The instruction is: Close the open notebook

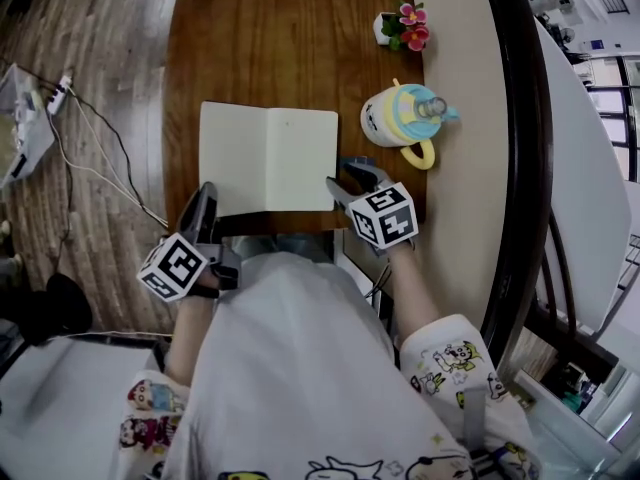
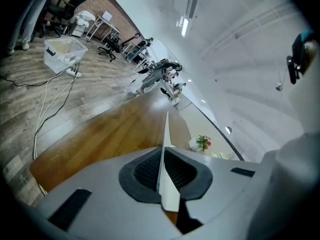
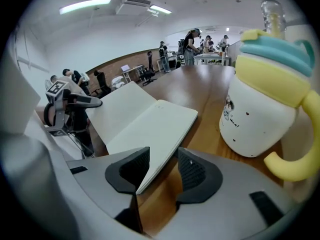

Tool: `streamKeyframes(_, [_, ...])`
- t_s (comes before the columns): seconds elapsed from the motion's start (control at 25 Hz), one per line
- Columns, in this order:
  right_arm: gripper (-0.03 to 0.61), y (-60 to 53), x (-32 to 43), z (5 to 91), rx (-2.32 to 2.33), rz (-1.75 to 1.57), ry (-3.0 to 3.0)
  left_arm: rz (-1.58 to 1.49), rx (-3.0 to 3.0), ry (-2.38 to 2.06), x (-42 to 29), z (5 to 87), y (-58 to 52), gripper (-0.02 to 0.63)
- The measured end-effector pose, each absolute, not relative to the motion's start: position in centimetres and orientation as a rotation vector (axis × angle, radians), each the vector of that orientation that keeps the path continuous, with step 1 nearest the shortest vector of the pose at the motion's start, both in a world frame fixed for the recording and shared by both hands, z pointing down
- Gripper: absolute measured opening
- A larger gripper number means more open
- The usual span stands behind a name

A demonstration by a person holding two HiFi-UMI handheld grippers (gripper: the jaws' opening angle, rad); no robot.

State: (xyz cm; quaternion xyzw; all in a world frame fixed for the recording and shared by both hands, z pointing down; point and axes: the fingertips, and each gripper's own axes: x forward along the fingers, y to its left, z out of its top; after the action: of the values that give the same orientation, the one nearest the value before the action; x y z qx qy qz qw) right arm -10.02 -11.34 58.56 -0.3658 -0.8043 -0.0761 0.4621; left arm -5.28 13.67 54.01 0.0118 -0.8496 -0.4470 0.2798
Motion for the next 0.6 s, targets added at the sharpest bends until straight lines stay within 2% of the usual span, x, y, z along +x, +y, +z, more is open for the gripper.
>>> streamKeyframes(0.6, [0.067, -12.7, -11.5, 52.6, -0.871, -0.094, -2.214, -0.976, 0.161, -2.366, -5.6, 50.9, 11.8, 0.012])
